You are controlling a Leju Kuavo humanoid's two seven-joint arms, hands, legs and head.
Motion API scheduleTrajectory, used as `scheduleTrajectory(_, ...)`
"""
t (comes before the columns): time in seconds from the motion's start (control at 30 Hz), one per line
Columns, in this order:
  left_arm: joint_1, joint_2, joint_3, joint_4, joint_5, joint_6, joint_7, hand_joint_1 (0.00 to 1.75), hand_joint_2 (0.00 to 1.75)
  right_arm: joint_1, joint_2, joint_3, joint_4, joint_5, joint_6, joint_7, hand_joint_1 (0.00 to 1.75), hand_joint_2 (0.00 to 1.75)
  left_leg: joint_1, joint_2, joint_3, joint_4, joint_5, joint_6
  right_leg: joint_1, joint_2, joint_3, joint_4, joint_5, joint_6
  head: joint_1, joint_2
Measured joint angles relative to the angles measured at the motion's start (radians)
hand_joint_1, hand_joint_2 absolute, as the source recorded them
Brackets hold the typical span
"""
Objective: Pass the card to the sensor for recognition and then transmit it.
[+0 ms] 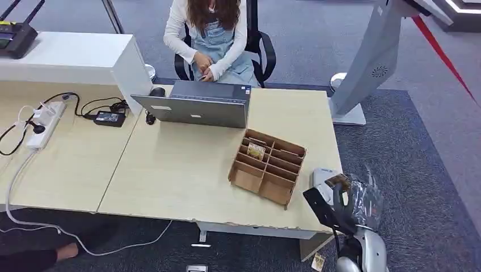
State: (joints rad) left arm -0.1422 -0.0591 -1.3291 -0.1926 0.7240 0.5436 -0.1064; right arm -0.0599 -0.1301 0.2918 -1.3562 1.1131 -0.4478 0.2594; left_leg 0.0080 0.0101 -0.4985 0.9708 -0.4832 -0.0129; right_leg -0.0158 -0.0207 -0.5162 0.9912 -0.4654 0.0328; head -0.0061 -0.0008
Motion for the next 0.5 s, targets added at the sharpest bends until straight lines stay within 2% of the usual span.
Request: scheduleTrajectory(0.5,0.0,0.0,0.0,0.0,-0.004,0.005,-0.003,0.0,0.0,0.001,0.026,0.011,0.007,0.04,0.043,0.004,1.75,1.75,0.0,0.0,0.0,0.0,0.0,0.0,0.0,0.0,0.0,0.0,0.0,0.0,0.0,0.0)
